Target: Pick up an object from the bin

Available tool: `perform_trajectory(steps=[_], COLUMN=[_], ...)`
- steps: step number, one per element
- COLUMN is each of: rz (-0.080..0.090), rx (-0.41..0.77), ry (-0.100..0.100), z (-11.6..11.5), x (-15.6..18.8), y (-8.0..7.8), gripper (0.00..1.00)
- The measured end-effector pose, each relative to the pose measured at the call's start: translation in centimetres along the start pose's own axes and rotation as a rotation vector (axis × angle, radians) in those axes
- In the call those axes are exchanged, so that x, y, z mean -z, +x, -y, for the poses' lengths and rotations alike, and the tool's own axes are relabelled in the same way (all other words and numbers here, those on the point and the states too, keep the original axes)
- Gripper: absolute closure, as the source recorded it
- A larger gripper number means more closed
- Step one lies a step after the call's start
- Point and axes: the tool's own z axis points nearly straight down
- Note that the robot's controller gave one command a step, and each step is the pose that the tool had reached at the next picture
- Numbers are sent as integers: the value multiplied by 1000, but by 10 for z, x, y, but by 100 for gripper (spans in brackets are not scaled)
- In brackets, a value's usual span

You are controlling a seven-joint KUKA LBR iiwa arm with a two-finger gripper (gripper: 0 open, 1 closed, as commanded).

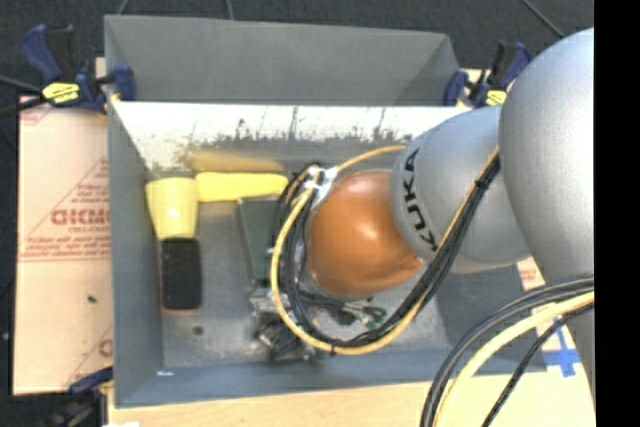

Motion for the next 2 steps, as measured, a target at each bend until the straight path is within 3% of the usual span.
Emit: perform_trajectory(steps=[1, 2], rz=[0, -13], rx=[-1, -2], ry=[0, -8], z=[0, -2], x=[0, 24], y=[0, 3], gripper=[100, 100])
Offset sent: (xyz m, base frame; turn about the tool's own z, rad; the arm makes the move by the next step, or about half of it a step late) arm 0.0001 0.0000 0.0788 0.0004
